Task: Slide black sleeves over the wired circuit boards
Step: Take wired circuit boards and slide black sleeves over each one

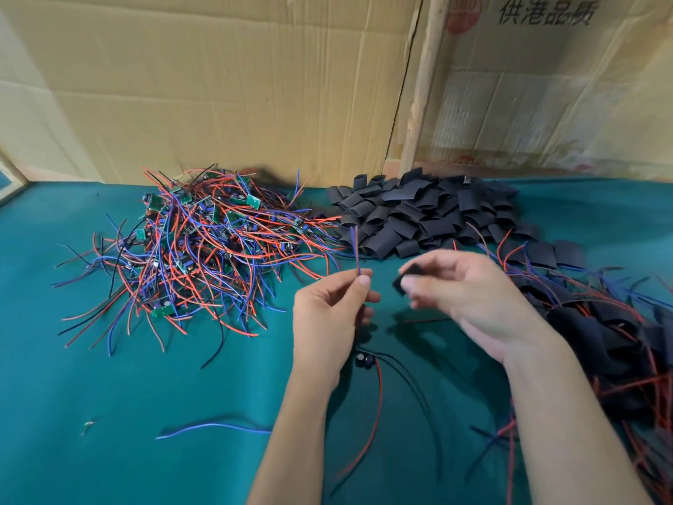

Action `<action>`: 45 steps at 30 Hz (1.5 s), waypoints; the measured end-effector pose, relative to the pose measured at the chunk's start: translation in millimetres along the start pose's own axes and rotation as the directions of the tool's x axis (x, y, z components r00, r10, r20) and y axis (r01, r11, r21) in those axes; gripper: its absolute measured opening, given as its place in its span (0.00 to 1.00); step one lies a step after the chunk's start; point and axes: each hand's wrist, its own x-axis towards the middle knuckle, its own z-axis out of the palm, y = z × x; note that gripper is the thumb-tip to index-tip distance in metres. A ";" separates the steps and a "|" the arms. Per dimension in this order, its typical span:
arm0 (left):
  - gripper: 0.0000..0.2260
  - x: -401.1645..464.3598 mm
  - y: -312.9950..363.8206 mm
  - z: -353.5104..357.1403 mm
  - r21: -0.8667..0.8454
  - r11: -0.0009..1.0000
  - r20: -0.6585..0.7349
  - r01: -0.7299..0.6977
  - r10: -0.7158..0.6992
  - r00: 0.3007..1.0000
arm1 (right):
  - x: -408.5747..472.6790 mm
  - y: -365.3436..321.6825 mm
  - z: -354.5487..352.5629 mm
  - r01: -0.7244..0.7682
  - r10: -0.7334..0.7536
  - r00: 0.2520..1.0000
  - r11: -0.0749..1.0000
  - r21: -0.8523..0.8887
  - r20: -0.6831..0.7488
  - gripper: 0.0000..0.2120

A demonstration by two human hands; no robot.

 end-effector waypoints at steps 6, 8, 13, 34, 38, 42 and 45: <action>0.13 -3.0 0.0 4.4 0.099 0.995 0.128 -0.034 0.021 0.992 | 8.4 -0.1 -2.2 0.199 -0.174 0.921 0.979 0.036 -0.347 0.09; 0.12 -4.1 2.1 4.3 0.104 0.993 0.148 -0.052 0.036 0.988 | 8.6 -1.5 -3.1 0.220 -0.209 0.901 0.975 -0.015 -0.380 0.12; 0.10 -6.8 4.3 6.1 0.113 0.992 0.186 -0.056 0.034 0.982 | 5.8 -2.6 -4.0 0.215 -0.196 0.939 0.976 0.037 -0.283 0.11; 0.11 -4.4 -0.4 3.0 0.214 0.972 0.197 -0.101 0.058 0.979 | -0.9 -12.0 -7.0 0.236 -0.246 0.956 0.969 -0.077 -0.158 0.06; 0.09 -3.6 -4.7 2.8 0.302 0.943 0.210 -0.139 0.076 0.975 | -1.3 -11.8 -6.8 0.188 -0.202 0.977 0.968 -0.168 -0.071 0.05; 0.09 -3.2 -4.9 1.8 0.441 0.868 0.229 -0.227 0.136 0.964 | -1.2 -8.3 -2.9 0.079 -0.077 0.997 0.973 -0.216 0.019 0.02; 0.14 -2.1 -4.2 -1.0 0.452 0.863 0.283 -0.225 0.100 0.954 | -0.8 -5.5 -0.6 0.016 -0.005 0.999 0.975 -0.222 0.048 0.01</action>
